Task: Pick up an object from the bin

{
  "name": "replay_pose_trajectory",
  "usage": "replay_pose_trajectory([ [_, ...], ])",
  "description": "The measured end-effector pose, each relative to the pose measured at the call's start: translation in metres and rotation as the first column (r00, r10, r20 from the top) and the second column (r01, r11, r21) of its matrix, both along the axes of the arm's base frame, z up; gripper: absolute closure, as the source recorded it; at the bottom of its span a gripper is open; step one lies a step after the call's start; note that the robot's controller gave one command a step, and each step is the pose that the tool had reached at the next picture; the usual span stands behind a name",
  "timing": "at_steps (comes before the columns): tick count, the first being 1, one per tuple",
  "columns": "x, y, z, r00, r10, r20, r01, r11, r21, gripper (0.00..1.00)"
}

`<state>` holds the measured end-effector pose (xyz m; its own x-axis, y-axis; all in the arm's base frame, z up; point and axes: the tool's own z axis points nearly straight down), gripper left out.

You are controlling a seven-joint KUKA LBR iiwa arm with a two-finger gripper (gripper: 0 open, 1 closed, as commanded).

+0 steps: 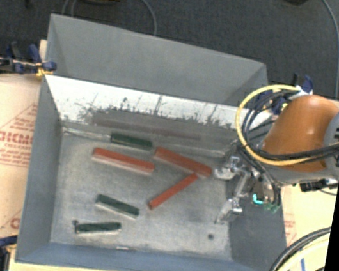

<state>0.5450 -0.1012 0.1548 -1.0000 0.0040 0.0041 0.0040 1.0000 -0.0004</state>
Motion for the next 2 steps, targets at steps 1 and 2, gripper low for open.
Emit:
replay_pose_trajectory([
  [1, 0.002, 0.0, 0.004, 1.0, 0.002, 0.007, -0.002, 1.0, -0.001, 0.0],
  [2, 0.086, 0.06, -0.05, 0.99, 0.139, 0.009, -0.139, 0.99, 0.0, 1.0],
])
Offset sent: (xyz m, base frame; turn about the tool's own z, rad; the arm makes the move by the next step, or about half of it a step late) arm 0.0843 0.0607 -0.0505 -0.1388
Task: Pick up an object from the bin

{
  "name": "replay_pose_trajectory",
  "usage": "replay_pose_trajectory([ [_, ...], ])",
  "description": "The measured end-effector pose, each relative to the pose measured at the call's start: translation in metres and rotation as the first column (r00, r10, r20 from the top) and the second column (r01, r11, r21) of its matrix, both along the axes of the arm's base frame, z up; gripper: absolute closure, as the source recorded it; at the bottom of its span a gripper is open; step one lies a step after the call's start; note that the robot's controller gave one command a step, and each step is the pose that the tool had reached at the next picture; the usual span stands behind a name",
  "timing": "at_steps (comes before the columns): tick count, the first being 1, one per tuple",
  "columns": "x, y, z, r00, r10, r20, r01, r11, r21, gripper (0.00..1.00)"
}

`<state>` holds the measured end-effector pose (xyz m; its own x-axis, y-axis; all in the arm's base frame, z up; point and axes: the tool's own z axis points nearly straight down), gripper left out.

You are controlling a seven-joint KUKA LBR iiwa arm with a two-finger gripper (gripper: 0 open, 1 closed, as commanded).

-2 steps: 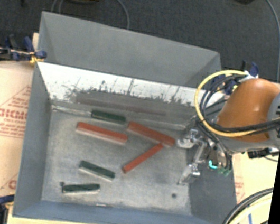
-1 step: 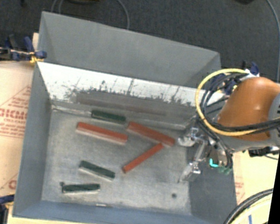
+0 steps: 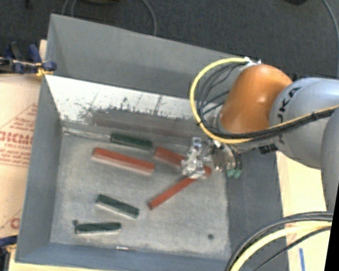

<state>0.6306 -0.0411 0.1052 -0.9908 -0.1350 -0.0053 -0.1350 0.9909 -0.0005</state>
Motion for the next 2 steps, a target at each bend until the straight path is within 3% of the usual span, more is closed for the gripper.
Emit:
replay_pose_trajectory([
  [2, -0.002, 0.0011, -0.0095, 1.0, 0.021, 0.001, -0.021, 1.0, -0.002, 1.0],
])
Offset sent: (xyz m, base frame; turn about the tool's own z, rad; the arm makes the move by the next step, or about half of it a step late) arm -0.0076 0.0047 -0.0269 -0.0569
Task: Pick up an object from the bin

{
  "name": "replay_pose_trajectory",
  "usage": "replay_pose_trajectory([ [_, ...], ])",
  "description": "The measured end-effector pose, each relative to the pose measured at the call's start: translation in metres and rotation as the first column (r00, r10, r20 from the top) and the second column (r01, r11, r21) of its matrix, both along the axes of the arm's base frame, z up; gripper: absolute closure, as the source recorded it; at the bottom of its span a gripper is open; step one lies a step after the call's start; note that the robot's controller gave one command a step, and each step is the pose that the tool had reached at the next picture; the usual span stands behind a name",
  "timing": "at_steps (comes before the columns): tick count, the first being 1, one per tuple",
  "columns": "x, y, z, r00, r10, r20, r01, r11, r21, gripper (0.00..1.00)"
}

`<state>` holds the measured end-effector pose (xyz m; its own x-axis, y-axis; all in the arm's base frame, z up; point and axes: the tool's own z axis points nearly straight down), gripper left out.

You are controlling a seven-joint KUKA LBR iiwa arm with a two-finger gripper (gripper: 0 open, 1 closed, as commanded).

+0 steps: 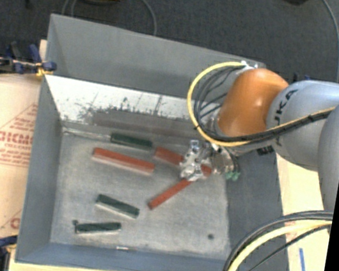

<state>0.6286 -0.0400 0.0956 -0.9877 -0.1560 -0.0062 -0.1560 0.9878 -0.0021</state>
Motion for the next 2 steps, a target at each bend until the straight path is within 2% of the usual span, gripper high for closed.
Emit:
replay_pose_trajectory([
  [1, -0.0011, -0.001, -0.0166, 0.997, 0.083, 0.0, -0.083, 0.997, 0.0, 0.0],
  [2, -0.0014, -0.001, -0.0169, 0.997, 0.084, -0.001, -0.084, 0.997, 0.0, 0.0],
])
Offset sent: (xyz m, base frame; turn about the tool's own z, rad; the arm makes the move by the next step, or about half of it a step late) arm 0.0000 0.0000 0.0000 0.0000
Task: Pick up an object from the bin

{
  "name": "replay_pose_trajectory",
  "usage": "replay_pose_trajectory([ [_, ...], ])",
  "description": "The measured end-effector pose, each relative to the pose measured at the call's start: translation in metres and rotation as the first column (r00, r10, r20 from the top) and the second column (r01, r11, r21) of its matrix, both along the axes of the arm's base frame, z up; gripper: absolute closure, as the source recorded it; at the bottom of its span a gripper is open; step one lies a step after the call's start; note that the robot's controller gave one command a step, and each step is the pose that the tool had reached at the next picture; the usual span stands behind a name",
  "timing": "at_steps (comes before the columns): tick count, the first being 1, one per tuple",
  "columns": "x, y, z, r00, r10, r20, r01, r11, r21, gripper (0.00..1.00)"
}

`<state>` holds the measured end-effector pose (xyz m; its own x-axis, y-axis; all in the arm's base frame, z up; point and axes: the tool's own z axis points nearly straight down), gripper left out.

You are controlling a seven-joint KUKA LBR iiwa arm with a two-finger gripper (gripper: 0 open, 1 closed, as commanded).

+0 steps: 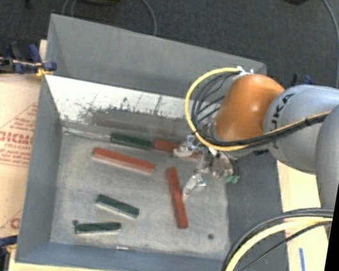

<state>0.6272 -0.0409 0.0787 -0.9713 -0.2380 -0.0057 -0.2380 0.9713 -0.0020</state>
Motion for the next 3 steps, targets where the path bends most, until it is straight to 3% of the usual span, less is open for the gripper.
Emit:
replay_pose_trajectory([
  [1, 0.0118, 0.0859, 0.0163, 0.956, -0.293, -0.001, 0.293, 0.956, 0.004, 1.0],
  [2, 0.0113, 0.0854, 0.0163, 0.957, -0.291, -0.004, 0.291, 0.957, 0.001, 0.0],
  [3, 0.0115, 0.0852, 0.0162, 0.957, -0.291, -0.003, 0.291, 0.957, 0.001, 0.0],
])
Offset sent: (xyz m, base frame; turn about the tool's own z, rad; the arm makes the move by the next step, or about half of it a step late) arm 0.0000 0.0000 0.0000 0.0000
